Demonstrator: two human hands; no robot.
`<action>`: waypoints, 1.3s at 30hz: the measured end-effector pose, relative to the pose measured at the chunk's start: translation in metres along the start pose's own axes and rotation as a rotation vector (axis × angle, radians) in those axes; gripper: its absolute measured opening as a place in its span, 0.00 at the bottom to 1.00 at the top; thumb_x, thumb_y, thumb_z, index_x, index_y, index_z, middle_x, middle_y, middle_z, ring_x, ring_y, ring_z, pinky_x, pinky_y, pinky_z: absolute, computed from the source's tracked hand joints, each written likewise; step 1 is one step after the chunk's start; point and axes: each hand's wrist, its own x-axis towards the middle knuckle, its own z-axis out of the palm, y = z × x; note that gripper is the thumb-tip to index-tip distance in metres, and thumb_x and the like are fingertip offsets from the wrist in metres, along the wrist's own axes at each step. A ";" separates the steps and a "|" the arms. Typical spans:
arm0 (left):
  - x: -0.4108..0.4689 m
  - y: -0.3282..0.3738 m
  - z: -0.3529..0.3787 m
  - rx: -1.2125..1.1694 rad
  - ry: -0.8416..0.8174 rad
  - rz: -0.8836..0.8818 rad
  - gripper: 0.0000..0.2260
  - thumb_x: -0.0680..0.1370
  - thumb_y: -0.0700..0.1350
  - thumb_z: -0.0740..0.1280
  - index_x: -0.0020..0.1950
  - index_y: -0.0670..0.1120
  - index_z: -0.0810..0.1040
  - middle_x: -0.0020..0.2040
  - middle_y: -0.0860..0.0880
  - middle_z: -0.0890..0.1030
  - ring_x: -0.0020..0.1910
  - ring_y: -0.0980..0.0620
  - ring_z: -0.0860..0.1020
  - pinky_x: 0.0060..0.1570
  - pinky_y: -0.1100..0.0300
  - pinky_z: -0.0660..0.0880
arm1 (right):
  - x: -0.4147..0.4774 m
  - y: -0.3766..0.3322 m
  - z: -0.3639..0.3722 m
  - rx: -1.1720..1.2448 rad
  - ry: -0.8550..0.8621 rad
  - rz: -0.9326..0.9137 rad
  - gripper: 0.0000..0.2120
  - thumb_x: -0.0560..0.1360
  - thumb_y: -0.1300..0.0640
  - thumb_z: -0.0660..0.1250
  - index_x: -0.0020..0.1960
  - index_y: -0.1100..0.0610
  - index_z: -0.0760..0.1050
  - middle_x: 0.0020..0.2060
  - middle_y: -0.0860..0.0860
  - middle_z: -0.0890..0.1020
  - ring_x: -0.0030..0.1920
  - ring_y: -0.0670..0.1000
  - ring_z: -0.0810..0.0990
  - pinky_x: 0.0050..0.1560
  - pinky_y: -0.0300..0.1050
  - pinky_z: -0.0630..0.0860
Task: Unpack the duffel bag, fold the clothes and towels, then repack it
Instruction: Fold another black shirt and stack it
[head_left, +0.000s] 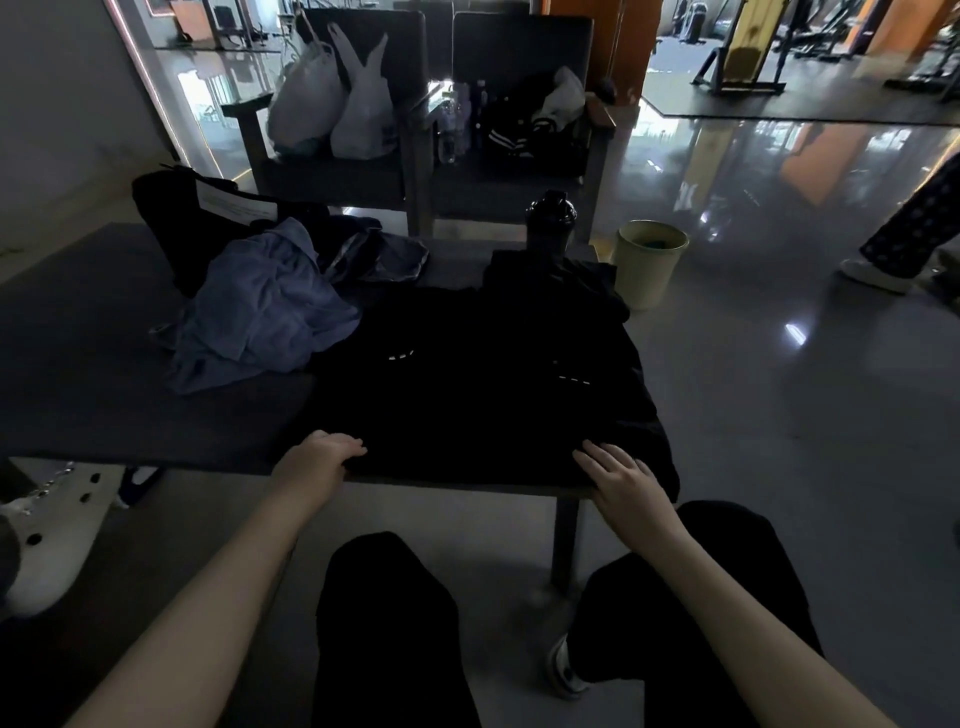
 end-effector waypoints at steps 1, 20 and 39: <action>-0.001 -0.002 -0.003 0.021 0.032 -0.037 0.17 0.77 0.34 0.62 0.63 0.46 0.79 0.64 0.50 0.77 0.62 0.48 0.73 0.58 0.55 0.71 | -0.002 0.003 0.000 0.011 0.008 0.014 0.28 0.60 0.65 0.77 0.59 0.58 0.79 0.58 0.55 0.81 0.57 0.59 0.80 0.47 0.55 0.79; -0.012 -0.006 -0.079 -0.183 -0.401 -0.242 0.19 0.74 0.59 0.68 0.34 0.45 0.74 0.33 0.49 0.75 0.32 0.53 0.73 0.34 0.60 0.68 | -0.004 0.042 -0.075 0.438 -0.150 0.372 0.07 0.74 0.57 0.68 0.48 0.60 0.80 0.38 0.52 0.78 0.39 0.50 0.77 0.38 0.40 0.72; 0.052 -0.007 -0.120 -0.389 -0.230 -0.326 0.03 0.74 0.43 0.72 0.45 0.44 0.82 0.42 0.44 0.83 0.40 0.48 0.80 0.37 0.59 0.72 | 0.064 0.048 -0.090 0.840 0.122 0.592 0.09 0.72 0.64 0.63 0.49 0.55 0.77 0.45 0.55 0.81 0.45 0.54 0.80 0.43 0.42 0.74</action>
